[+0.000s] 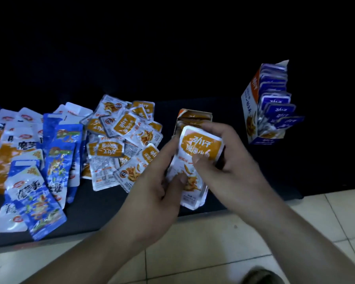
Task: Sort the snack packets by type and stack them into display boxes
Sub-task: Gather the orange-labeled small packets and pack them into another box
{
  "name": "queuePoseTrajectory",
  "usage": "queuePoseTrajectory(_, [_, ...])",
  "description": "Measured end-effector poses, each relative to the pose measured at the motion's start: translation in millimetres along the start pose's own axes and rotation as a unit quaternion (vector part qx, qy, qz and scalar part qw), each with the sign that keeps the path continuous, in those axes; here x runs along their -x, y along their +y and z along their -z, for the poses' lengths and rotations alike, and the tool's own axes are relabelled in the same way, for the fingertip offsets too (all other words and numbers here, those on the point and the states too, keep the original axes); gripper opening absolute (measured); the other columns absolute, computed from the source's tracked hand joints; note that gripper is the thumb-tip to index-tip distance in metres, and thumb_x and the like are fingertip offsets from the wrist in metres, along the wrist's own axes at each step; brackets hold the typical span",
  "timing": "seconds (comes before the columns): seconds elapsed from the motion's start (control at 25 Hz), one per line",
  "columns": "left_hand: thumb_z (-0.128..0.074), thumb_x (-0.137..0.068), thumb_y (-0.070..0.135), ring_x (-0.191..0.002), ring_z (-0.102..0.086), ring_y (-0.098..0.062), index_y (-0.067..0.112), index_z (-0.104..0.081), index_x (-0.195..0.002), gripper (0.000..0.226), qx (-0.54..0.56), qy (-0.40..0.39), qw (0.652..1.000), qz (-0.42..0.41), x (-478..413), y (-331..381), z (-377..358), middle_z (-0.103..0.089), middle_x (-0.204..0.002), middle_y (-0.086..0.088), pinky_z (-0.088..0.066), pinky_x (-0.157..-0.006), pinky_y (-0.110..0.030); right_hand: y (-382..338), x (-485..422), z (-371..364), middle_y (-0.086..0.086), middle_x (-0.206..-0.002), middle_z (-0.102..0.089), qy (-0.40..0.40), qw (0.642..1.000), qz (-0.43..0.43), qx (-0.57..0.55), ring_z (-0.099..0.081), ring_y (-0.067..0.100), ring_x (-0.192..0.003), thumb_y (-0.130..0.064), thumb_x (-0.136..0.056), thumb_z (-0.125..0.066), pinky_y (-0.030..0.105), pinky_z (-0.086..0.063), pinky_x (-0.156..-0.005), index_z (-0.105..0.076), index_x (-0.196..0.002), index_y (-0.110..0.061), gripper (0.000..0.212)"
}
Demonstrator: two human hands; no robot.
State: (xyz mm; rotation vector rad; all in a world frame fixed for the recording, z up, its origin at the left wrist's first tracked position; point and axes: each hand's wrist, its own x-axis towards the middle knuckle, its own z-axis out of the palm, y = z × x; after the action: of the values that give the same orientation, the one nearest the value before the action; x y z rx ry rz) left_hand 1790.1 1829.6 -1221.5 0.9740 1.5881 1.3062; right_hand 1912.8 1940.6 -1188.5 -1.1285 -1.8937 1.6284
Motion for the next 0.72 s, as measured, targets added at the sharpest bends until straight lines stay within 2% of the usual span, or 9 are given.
queuePoseTrajectory(0.04, [-0.050, -0.105, 0.004, -0.101, -0.025, 0.001, 0.044, -0.034, -0.155, 0.066, -0.007, -0.005, 1.000, -0.002, -5, -2, -3, -0.065, -0.106, -0.009, -0.030, -0.091, -0.027, -2, -4, 10, -0.022, -0.101, -0.071, -0.013, 1.000, 0.013, 0.015, -0.070, -0.002, -0.090, -0.013, -0.096, -0.068, 0.015, -0.058, -0.075, -0.057, -0.124, -0.048, 0.046])
queuePoseTrajectory(0.08, [-0.050, -0.105, 0.004, -0.120, -0.047, -0.009, 0.041, -0.031, -0.157, 0.066, -0.027, -0.010, 0.999, -0.015, -9, -4, -4, -0.069, -0.114, 0.004, -0.043, -0.092, -0.039, -2, -9, 17, -0.020, -0.106, -0.071, -0.028, 0.999, 0.023, 0.023, -0.070, -0.002, -0.096, -0.011, -0.095, -0.070, 0.018, -0.059, -0.079, -0.059, -0.125, -0.047, 0.048])
queuePoseTrajectory(0.12, [-0.050, -0.105, 0.005, -0.127, -0.055, -0.014, 0.039, -0.028, -0.159, 0.067, -0.060, -0.010, 0.997, -0.039, -11, -7, -4, -0.065, -0.132, 0.011, -0.055, -0.093, -0.039, -2, -12, 22, -0.018, -0.111, -0.070, -0.041, 0.998, 0.033, 0.028, -0.069, -0.001, -0.101, -0.010, -0.093, -0.072, 0.020, -0.060, -0.081, -0.060, -0.127, -0.046, 0.050])
queuePoseTrajectory(0.16, [-0.051, -0.105, 0.006, -0.131, -0.057, -0.008, 0.036, -0.026, -0.160, 0.068, -0.087, -0.006, 0.994, -0.063, -13, -10, -4, -0.057, -0.145, 0.014, -0.055, -0.101, -0.034, -1, -15, 24, -0.017, -0.115, -0.069, -0.048, 0.997, 0.043, 0.031, -0.069, 0.000, -0.104, -0.009, -0.092, -0.074, 0.022, -0.060, -0.082, -0.060, -0.128, -0.043, 0.052])
queuePoseTrajectory(0.28, [-0.061, -0.102, 0.017, -0.119, -0.061, -0.010, 0.029, -0.030, -0.161, 0.068, -0.209, 0.086, 0.965, -0.130, -14, -31, 1, -0.051, -0.142, 0.011, -0.056, -0.094, -0.034, 5, -20, 22, -0.017, -0.117, -0.067, -0.044, 0.996, 0.069, 0.032, -0.068, 0.001, -0.106, -0.006, -0.090, -0.075, 0.024, -0.061, -0.082, -0.059, -0.132, -0.041, 0.056])
queuePoseTrajectory(0.36, [-0.067, -0.097, 0.018, -0.131, -0.052, -0.013, 0.027, -0.029, -0.161, 0.075, -0.265, 0.138, 0.949, -0.104, -11, -52, 5, -0.044, -0.145, 0.008, -0.051, -0.100, -0.034, 9, -21, 15, -0.019, -0.123, -0.064, -0.036, 0.994, 0.088, 0.050, -0.066, 0.001, -0.111, -0.008, -0.090, -0.075, 0.028, -0.061, -0.087, -0.053, -0.137, -0.044, 0.063])
queuePoseTrajectory(0.48, [-0.061, -0.097, 0.010, -0.129, -0.057, -0.010, 0.038, -0.031, -0.159, 0.074, -0.161, 0.093, 0.982, 0.019, -5, -76, 8, -0.047, -0.143, 0.015, -0.054, -0.102, -0.043, 20, -27, 7, -0.021, -0.137, -0.054, -0.019, 0.984, 0.123, 0.127, -0.057, 0.000, -0.123, -0.012, -0.090, -0.075, 0.031, -0.055, -0.099, -0.046, -0.146, -0.045, 0.071])
queuePoseTrajectory(0.6, [-0.054, -0.099, 0.000, -0.126, -0.061, -0.015, 0.040, -0.042, -0.153, 0.068, -0.125, 0.063, 0.990, 0.016, 1, -86, 11, -0.057, -0.137, 0.012, -0.053, -0.103, -0.045, 38, -35, 1, -0.014, -0.138, -0.052, 0.012, 0.958, 0.166, 0.233, -0.054, 0.004, -0.123, -0.016, -0.091, -0.072, 0.037, -0.052, -0.101, -0.048, -0.147, -0.032, 0.063])
queuePoseTrajectory(0.72, [-0.053, -0.100, -0.003, -0.129, -0.058, -0.013, 0.038, -0.044, -0.153, 0.067, -0.115, 0.066, 0.991, 0.012, 1, -89, 14, -0.057, -0.136, 0.013, -0.051, -0.106, -0.039, 53, -39, -2, -0.005, -0.128, -0.054, 0.071, 0.890, 0.243, 0.380, -0.050, 0.020, -0.119, -0.026, -0.086, -0.074, 0.044, -0.042, -0.096, -0.057, -0.140, -0.027, 0.056])
